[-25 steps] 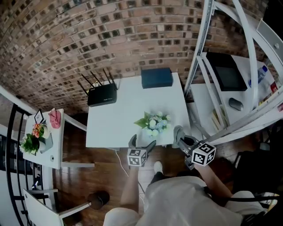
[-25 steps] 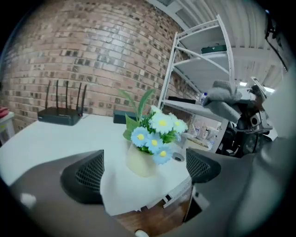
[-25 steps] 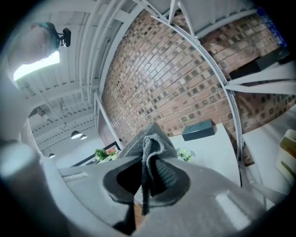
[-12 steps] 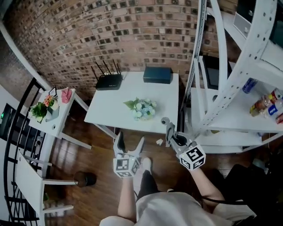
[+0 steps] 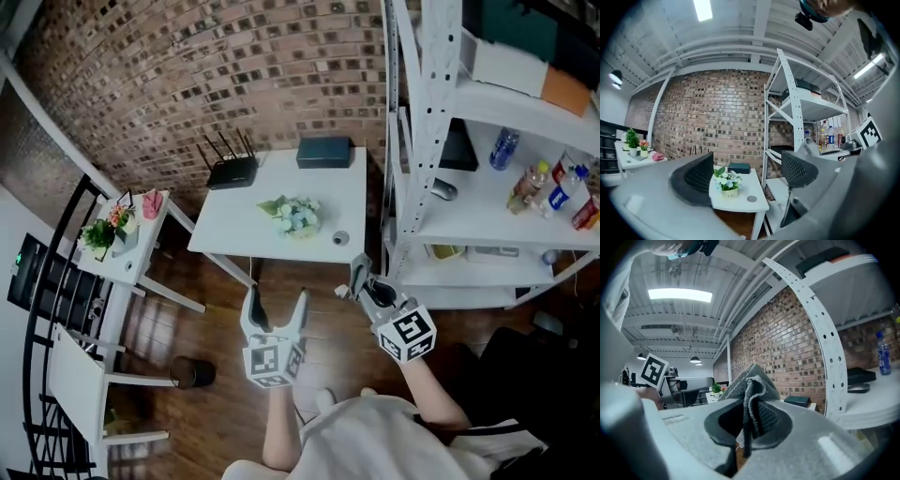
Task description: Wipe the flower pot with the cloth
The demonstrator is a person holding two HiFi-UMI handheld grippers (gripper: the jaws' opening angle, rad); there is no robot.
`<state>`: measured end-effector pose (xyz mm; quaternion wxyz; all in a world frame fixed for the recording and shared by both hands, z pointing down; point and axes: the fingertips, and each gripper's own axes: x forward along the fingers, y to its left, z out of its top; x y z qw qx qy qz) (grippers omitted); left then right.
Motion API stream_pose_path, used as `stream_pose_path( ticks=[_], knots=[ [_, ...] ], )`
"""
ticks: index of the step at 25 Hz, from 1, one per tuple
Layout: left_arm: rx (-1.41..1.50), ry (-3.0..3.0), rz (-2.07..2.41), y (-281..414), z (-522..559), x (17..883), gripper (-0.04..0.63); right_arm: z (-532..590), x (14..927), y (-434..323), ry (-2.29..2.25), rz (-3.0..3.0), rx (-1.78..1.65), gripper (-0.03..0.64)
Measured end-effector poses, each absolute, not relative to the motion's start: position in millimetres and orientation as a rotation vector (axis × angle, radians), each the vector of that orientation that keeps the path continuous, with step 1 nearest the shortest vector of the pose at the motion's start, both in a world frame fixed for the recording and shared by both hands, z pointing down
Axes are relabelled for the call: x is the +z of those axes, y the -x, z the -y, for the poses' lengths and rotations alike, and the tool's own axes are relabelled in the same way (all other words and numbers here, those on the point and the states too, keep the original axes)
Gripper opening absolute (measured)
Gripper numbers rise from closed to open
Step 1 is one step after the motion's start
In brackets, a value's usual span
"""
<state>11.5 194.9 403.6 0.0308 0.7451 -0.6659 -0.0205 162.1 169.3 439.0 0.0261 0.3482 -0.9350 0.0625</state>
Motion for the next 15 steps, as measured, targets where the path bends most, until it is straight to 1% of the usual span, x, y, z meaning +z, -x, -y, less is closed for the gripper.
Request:
stream_pose_path(
  ticks=[6, 8, 11, 15],
  knots=[
    [-0.146, -2.374, 2.047, -21, -235, 376, 0.463, -199, 446, -154, -1.087, 2.894, 0.148, -0.002],
    [-0.128, -2.395, 2.055, -15, -241, 368, 0.463, -206, 446, -148, -1.086, 2.892, 0.154, -0.002],
    [-0.076, -2.364, 2.074, -2, -245, 375, 0.463, -209, 443, -142, -1.111, 2.894, 0.155, -0.002],
    [-0.083, -2.328, 2.080, 21, -249, 393, 0.463, -203, 435, -126, -1.107, 2.899, 0.118, -0.002]
  ],
)
